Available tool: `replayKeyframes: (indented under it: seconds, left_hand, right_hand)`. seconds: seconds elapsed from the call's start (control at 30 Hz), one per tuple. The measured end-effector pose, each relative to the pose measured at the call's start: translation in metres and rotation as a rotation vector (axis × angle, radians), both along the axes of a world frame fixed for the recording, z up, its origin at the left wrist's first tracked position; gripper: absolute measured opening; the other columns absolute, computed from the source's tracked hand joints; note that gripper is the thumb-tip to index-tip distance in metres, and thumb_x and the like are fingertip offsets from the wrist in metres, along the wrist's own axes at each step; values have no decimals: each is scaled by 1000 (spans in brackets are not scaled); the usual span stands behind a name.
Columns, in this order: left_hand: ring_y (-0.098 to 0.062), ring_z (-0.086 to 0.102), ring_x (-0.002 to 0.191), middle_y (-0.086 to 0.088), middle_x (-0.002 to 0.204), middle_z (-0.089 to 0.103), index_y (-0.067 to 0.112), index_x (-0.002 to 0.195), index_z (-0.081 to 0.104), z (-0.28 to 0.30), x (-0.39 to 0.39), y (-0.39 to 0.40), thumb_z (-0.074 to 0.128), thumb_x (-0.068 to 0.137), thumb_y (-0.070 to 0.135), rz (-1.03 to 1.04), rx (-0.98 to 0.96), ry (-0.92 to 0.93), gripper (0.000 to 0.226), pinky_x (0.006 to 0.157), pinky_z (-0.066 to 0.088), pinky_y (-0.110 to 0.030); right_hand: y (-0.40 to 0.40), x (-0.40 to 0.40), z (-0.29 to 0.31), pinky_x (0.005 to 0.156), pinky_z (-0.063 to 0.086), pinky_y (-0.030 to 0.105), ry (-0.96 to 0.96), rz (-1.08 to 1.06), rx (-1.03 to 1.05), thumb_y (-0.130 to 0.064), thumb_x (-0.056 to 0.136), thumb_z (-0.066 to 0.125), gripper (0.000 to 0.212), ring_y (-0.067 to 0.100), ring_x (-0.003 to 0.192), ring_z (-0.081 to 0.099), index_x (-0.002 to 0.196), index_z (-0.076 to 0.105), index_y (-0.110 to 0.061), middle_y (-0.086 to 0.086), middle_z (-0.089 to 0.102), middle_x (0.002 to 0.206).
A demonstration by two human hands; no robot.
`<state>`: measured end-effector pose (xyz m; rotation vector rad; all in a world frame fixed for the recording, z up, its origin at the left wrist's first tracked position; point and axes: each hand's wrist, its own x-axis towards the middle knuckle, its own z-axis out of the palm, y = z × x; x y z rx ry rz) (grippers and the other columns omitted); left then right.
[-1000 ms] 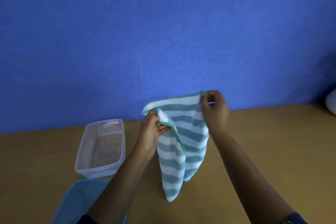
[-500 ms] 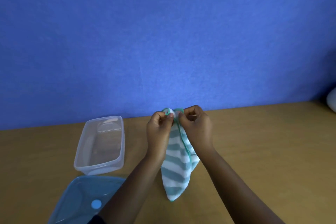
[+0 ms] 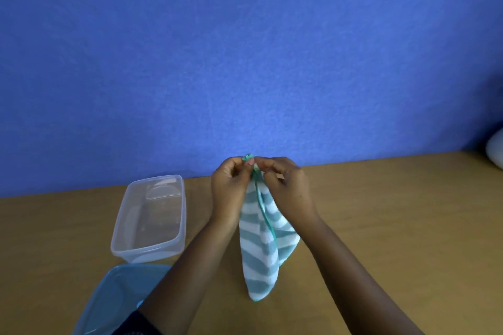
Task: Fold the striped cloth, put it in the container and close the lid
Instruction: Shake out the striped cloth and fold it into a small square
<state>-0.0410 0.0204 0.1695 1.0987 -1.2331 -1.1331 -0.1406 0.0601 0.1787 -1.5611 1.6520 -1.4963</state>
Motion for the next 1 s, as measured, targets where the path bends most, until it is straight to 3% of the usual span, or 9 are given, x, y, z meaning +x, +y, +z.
replayKeyframes:
  seconds: [0.1, 0.23, 0.3, 0.37, 0.43, 0.6, 0.73, 0.9, 1.0]
  left_hand:
    - [-25, 55, 81, -15, 82, 61, 9, 77, 62, 21, 12, -13, 56, 89, 8, -209, 34, 50, 14, 81, 46, -40]
    - [-3, 60, 70, -5, 78, 58, 12, 79, 59, 51, 28, -21, 51, 91, 5, -657, -90, -194, 17, 73, 53, -15]
    - [-1, 57, 68, -4, 76, 54, 14, 77, 55, 59, 33, -26, 47, 92, 2, -694, -103, -251, 21, 71, 53, -13]
    - [-3, 49, 65, -2, 72, 48, 16, 74, 51, 61, 35, -31, 43, 93, 0, -633, -106, -259, 26, 66, 50, -15]
    - [-8, 40, 62, -1, 68, 41, 18, 72, 47, 57, 34, -36, 40, 93, 0, -511, -111, -222, 29, 59, 42, -22]
    - [-13, 38, 59, -1, 65, 42, 21, 69, 45, 35, 41, -49, 42, 92, 1, -115, -96, -72, 30, 56, 32, -30]
    - [-9, 37, 58, 3, 65, 43, 23, 71, 44, 31, 58, -55, 46, 90, 5, 101, -181, -110, 26, 54, 33, -22]
    - [8, 43, 53, 6, 66, 44, 27, 76, 44, 38, 67, -58, 49, 91, 11, 36, -374, -248, 22, 54, 34, -9]
    - [2, 43, 56, 6, 66, 45, 23, 83, 45, 41, 64, -59, 48, 92, 12, 61, -421, -284, 14, 54, 33, -11]
  right_hand:
    - [-4, -11, 14, 82, 47, 8, -11, -49, -37, -12, 88, 56, 25, -5, 88, 58, 110, 67, -20, -7, 65, 102]
    - [-7, -18, 22, 89, 38, 10, 134, 124, -69, -22, 89, 60, 38, -7, 102, 52, 126, 52, -21, -12, 59, 109]
    - [-8, -20, 19, 100, 37, 27, 147, 196, -40, -28, 89, 59, 33, -15, 100, 51, 122, 53, -30, -21, 58, 104]
    - [-12, -24, 15, 109, 28, 50, 185, 162, -9, -35, 89, 58, 26, -12, 97, 51, 115, 55, -38, -22, 56, 103]
    - [-15, -30, 9, 111, 15, 58, 286, 108, 64, -41, 88, 57, 23, -7, 92, 51, 111, 57, -37, -22, 57, 99]
    - [-14, -48, -11, 113, 2, 56, 477, 97, 300, -51, 83, 59, 25, 11, 99, 59, 102, 55, -35, -14, 62, 87]
    - [-4, -65, -28, 112, 1, 56, 525, 107, 269, -67, 78, 52, 25, 0, 95, 50, 85, 50, -43, -19, 60, 83]
    - [-4, -79, -42, 110, -6, 57, 622, -116, 96, -59, 77, 60, 33, 12, 107, 50, 89, 65, -29, -10, 52, 96]
    - [-7, -81, -43, 110, -5, 60, 682, -260, 85, -56, 76, 63, 33, 21, 123, 42, 92, 68, -27, -4, 53, 118]
